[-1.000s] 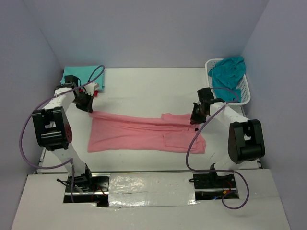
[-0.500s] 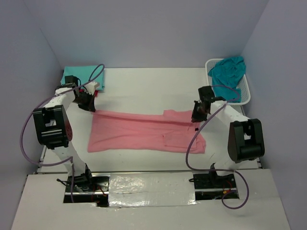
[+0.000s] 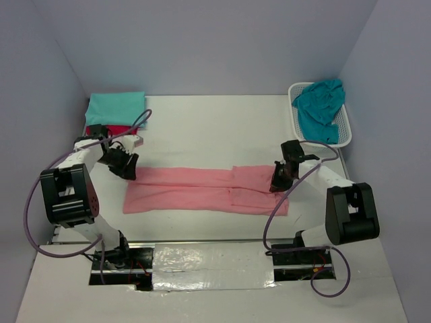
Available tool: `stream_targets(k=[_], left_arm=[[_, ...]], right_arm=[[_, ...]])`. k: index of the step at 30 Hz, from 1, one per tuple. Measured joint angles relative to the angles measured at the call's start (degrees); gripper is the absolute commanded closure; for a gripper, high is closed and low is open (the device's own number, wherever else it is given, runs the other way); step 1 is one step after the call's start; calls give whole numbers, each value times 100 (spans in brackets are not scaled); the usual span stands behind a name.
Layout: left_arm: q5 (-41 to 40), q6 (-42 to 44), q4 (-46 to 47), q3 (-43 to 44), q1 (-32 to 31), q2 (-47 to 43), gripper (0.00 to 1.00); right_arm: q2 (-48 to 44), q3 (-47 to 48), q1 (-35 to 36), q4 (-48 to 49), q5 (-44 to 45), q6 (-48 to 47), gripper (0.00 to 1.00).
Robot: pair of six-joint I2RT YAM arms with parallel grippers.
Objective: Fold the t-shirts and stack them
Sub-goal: Fold the other side of the tshirt into a rectangle
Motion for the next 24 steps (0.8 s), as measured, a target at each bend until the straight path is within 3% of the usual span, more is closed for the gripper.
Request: stream_targets(k=[1, 6, 8, 9, 10, 11, 13, 16, 17, 18, 24], left_arm=[[42, 98, -131, 24, 22, 22, 1], [741, 417, -1187, 798, 599, 426, 1], [964, 326, -1252, 1174, 870, 568, 6], [1001, 197, -1198, 1261, 940, 577, 21], [986, 28, -1104, 1287, 957, 573, 46], [920, -144, -1008, 1268, 896, 564, 99], [693, -332, -750, 1115, 638, 560, 100], [404, -474, -627, 901, 262, 579, 79], [337, -533, -649, 868, 118, 643, 65], [247, -562, -616, 868, 72, 699, 61], [-328, -979, -249, 866, 118, 859, 66]], right_arm=[[66, 0, 0, 39, -17, 2, 100], [105, -9, 0, 120, 2, -13, 100], [105, -22, 0, 133, 13, -15, 100], [105, -22, 0, 138, 13, -15, 100], [105, -24, 0, 146, 17, -15, 100], [105, -24, 0, 146, 22, -15, 100], [105, -24, 0, 155, 26, -15, 100], [105, -24, 0, 160, 35, -22, 100], [105, -24, 0, 160, 50, -33, 100], [105, -24, 0, 162, 57, -39, 100], [107, -24, 0, 166, 70, -79, 100]])
